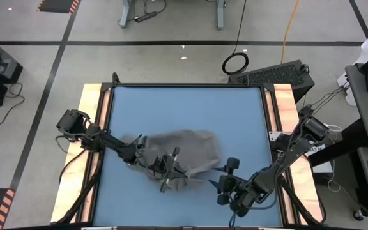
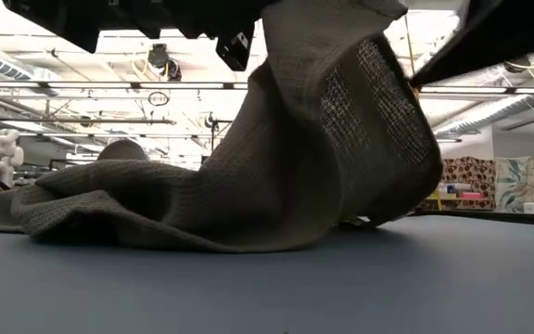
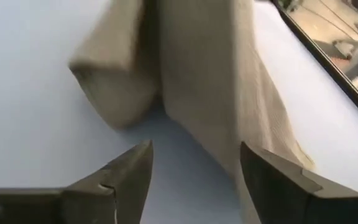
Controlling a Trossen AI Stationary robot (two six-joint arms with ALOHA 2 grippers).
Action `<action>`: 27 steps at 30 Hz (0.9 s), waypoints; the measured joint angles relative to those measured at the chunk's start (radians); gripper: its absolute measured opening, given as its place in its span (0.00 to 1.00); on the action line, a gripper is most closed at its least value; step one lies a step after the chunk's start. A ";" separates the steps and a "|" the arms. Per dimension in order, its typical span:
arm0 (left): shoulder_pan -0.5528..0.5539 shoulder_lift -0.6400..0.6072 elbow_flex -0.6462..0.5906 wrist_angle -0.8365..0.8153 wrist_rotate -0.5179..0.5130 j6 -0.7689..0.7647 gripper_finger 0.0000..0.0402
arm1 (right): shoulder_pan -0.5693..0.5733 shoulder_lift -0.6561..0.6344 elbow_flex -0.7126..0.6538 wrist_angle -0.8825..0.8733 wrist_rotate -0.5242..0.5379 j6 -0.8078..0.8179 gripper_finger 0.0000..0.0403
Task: Roll towel
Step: Roll the gray towel
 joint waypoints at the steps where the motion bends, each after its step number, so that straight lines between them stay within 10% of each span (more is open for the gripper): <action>1: 0.002 0.000 0.000 -0.008 -0.001 0.000 0.01 | -0.001 0.004 0.000 0.058 -0.001 -0.058 0.57; 13: 0.026 0.001 0.000 -0.021 0.007 -0.001 0.01 | 0.001 0.014 0.002 0.280 -0.078 -0.630 0.39; 27: 0.051 0.001 0.000 -0.070 0.060 -0.053 0.01 | -0.012 0.083 0.003 0.328 -0.052 -1.267 0.56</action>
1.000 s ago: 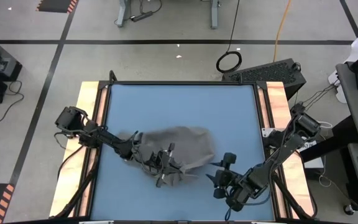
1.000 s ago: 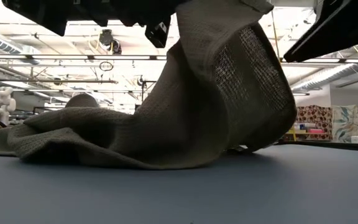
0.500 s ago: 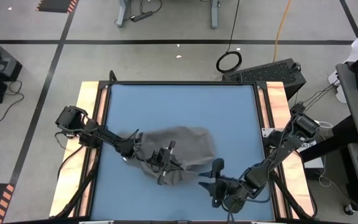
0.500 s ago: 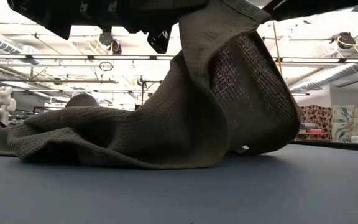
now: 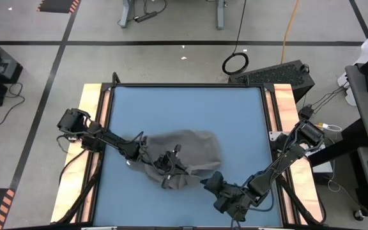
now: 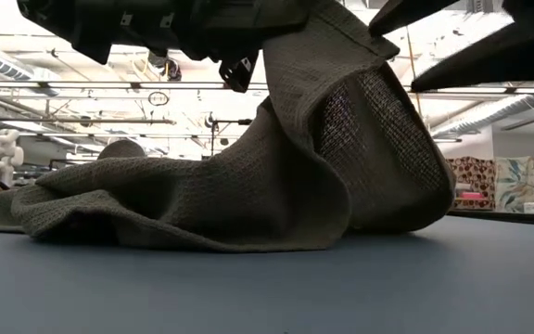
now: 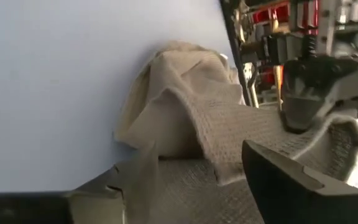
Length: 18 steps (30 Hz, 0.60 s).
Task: Roll towel
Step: Roll the gray towel
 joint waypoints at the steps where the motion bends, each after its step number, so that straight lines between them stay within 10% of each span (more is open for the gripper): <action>1: 0.000 0.000 0.000 -0.004 0.000 0.000 0.01 | -0.001 0.001 0.000 0.000 0.000 -0.033 0.57; 18: 0.000 0.000 0.000 -0.020 0.001 0.000 0.01 | -0.062 0.002 0.002 0.002 -0.005 -0.281 0.36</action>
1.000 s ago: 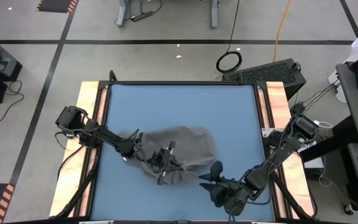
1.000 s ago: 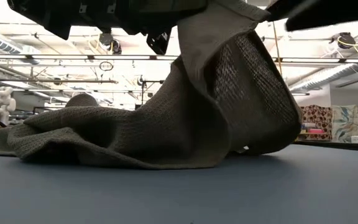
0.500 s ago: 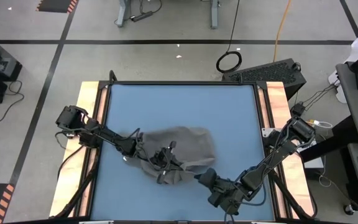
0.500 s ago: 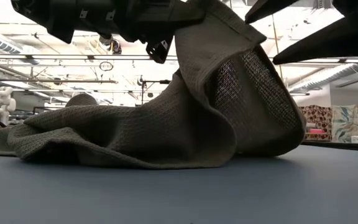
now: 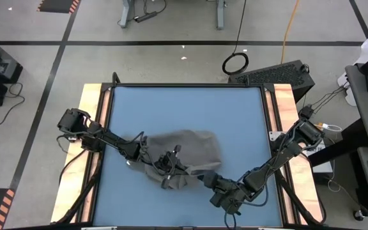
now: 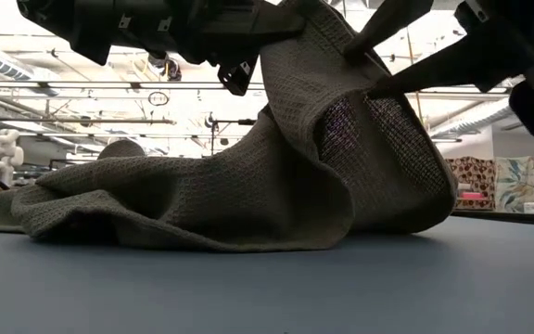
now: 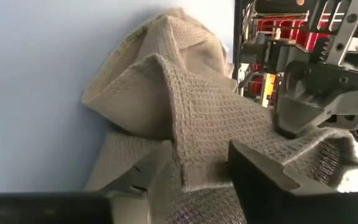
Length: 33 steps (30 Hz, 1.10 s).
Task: Roll towel
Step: Roll the gray towel
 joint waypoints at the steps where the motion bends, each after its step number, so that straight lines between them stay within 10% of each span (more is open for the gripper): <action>1: 0.000 0.000 0.000 0.000 0.000 0.000 0.01 | 0.000 0.000 0.000 0.000 0.000 -0.005 0.34; 11: 0.000 0.000 0.000 -0.011 -0.001 0.000 0.04 | -0.003 0.000 0.000 0.001 -0.033 0.107 0.03; 24: -0.010 0.000 0.000 -0.057 -0.076 -0.079 0.36 | 0.009 0.000 0.001 0.171 -0.051 0.443 0.00; 33: -0.072 -0.153 0.000 -0.458 -0.319 -0.116 0.54 | -0.011 0.000 0.001 0.180 -0.052 0.687 0.00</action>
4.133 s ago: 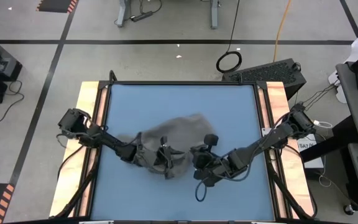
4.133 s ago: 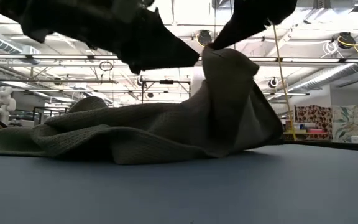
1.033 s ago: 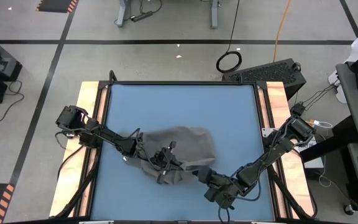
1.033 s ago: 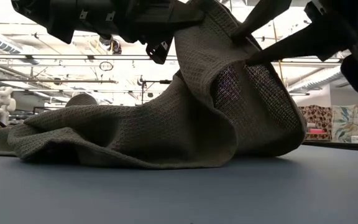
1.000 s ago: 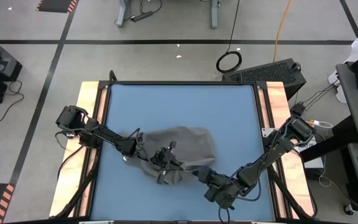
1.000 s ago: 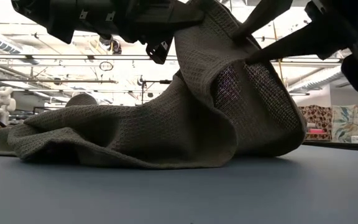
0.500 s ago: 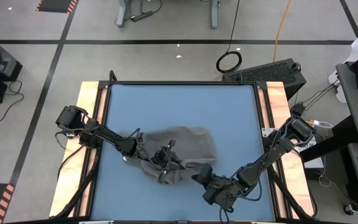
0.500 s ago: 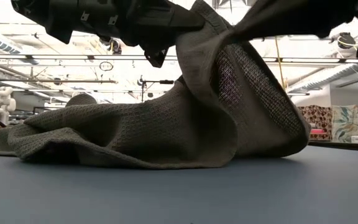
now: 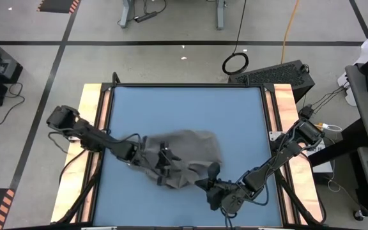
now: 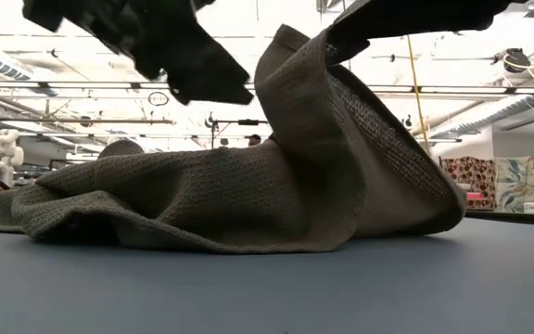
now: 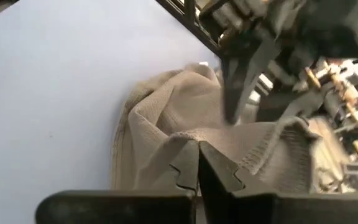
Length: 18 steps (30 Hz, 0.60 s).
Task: Roll towel
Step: Roll the gray towel
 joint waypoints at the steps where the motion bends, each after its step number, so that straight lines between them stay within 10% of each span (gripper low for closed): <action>1: -0.014 -0.025 0.000 -0.023 -0.036 -0.015 0.55 | -0.003 0.000 0.000 0.000 0.000 0.015 0.00; 8: -0.159 -0.053 0.000 0.157 -0.172 0.018 0.56 | -0.064 0.000 0.000 0.071 0.001 0.092 0.00; 18: -0.233 0.236 0.000 0.611 -0.487 0.176 0.56 | -0.107 -0.001 0.000 0.150 0.003 0.103 0.00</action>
